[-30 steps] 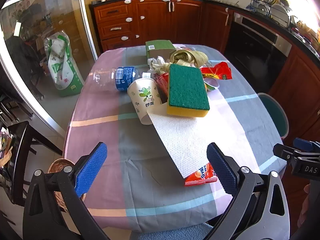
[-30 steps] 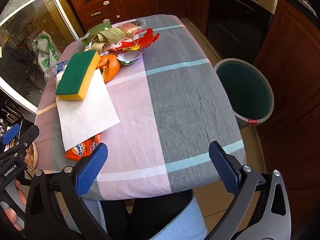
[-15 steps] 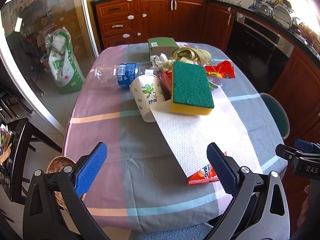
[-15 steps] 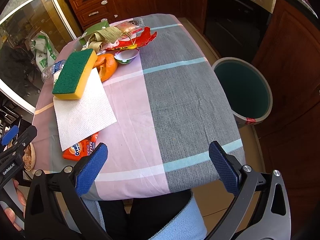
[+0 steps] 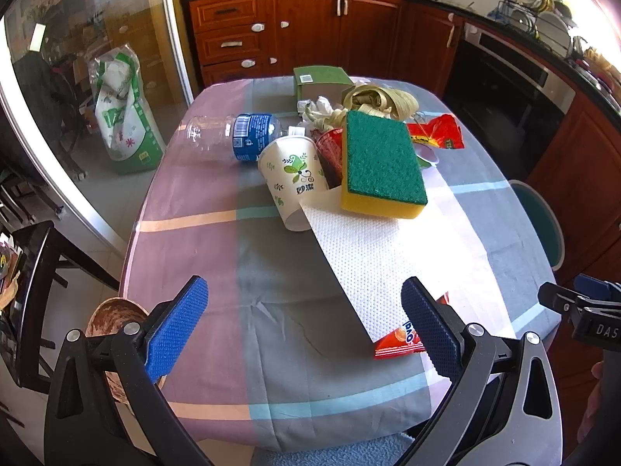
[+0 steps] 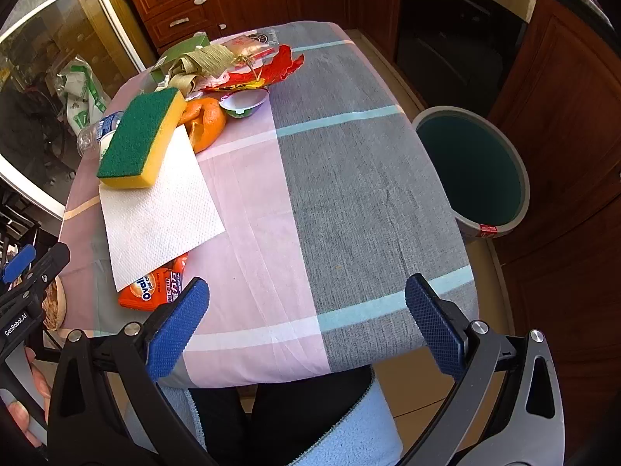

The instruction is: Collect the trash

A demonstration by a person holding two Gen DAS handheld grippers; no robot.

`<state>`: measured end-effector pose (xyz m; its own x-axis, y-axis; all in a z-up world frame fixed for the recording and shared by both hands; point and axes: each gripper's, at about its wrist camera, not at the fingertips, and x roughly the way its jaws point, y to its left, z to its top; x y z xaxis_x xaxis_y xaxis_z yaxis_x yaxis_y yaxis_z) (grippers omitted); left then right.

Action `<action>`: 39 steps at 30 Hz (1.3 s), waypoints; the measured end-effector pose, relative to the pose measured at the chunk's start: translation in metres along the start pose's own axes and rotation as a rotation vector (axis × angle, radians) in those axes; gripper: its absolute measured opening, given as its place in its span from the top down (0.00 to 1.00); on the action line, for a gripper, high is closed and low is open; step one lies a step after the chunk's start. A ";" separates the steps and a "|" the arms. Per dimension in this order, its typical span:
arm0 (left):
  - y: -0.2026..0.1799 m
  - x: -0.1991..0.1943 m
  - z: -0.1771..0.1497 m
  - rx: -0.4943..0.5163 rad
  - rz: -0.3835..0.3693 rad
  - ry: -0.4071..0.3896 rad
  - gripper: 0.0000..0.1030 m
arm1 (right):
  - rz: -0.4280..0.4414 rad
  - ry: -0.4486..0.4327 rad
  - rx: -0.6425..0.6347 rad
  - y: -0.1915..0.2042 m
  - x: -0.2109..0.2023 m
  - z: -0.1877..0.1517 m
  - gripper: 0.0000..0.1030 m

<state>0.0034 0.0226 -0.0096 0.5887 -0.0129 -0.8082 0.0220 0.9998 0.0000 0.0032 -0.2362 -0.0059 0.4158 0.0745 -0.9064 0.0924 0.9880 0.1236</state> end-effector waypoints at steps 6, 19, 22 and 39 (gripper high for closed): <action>0.005 0.007 -0.001 -0.013 -0.008 0.021 0.04 | -0.004 0.011 -0.002 0.002 0.004 0.000 0.06; 0.011 0.023 0.000 -0.027 -0.033 0.041 0.04 | -0.014 0.024 -0.015 0.009 0.012 0.005 0.06; 0.016 0.034 0.001 -0.028 -0.054 0.047 0.04 | -0.016 0.015 -0.035 0.016 0.013 0.011 0.06; 0.012 0.098 0.018 -0.090 -0.323 0.141 0.04 | 0.101 -0.009 -0.124 0.086 0.021 0.079 0.06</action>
<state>0.0759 0.0331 -0.0787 0.4455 -0.3322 -0.8313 0.1137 0.9421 -0.3155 0.0916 -0.1600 0.0177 0.4259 0.1734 -0.8880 -0.0625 0.9848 0.1623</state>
